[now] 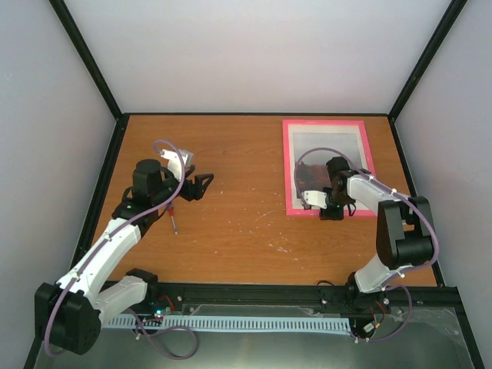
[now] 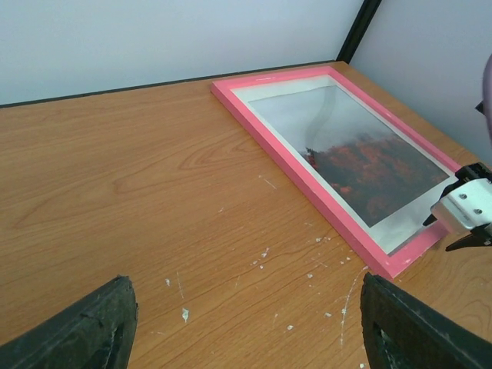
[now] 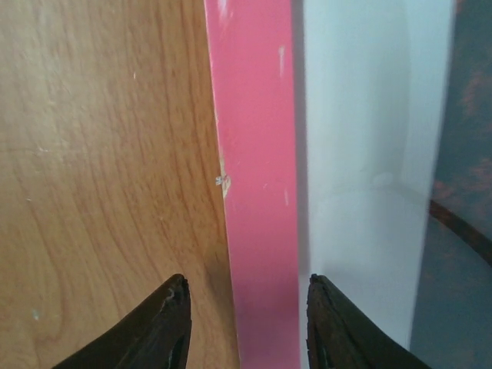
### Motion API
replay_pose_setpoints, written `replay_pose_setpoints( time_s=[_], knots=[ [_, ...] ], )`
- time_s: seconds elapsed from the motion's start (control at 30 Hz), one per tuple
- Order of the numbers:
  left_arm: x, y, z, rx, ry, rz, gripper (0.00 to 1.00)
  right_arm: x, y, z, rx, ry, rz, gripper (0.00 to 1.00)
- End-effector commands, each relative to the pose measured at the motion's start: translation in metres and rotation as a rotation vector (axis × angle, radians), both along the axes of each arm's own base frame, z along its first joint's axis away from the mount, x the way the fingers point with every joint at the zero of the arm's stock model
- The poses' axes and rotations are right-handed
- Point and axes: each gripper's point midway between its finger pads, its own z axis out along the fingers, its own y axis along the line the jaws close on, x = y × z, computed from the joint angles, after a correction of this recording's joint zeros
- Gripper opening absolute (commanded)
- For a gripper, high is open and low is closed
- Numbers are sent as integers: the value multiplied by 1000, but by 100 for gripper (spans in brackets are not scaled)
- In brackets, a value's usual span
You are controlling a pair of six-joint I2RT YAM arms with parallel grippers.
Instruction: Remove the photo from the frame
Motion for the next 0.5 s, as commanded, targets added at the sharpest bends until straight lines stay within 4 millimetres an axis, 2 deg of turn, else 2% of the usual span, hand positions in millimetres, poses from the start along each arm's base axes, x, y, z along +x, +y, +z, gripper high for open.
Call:
replay_pose_setpoints(
  time_s=[0.0,0.1,0.33,0.47],
  knots=[
    [-1,0,6,27,-55,-2,79,8,-10,-8,-87,-10,52,41],
    [-2,-2,7,27,-65,-10,78,8,-14,-13,-107,-8,52,38],
    [-1,-2,7,33,-77,-5,77,2,-15,-19,-116,-20,53,18],
    [0,-3,2,57,-86,14,72,-10,-4,-8,-107,-34,93,6]
  ],
)
